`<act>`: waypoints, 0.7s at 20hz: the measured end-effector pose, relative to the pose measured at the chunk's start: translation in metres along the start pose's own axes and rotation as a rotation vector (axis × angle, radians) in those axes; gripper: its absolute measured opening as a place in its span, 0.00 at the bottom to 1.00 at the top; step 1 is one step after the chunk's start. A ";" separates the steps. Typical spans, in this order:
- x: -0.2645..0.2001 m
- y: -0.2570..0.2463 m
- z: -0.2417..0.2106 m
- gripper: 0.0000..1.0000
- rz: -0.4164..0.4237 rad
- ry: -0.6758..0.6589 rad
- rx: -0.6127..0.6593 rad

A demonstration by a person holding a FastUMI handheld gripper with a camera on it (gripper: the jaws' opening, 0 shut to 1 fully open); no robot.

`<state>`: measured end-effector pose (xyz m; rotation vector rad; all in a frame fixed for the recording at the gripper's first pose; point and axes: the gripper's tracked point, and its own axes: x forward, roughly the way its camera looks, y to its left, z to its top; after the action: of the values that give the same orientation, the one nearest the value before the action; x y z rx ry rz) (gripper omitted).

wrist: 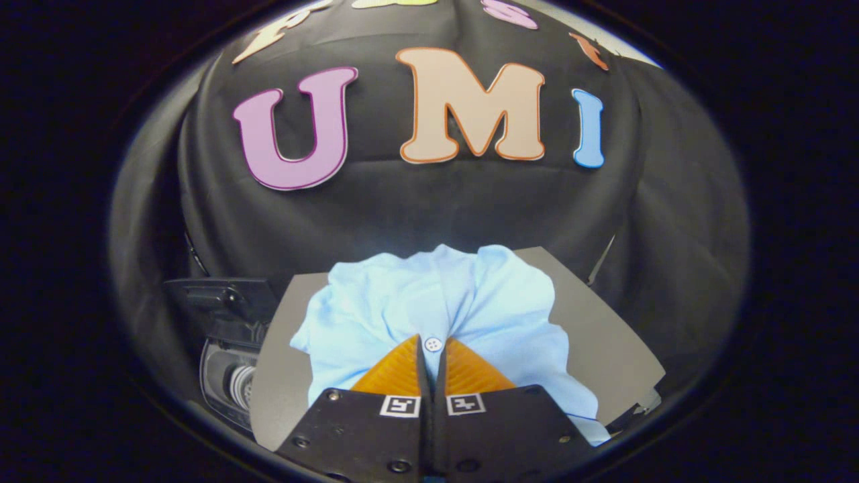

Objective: Put the clothes into the washing machine and then close the washing machine lid.

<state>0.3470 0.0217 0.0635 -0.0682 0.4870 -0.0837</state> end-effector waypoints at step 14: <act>-0.055 0.197 0.051 0.00 0.315 -0.090 -0.062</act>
<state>0.3355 0.2256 0.1170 -0.0550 0.4050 0.2426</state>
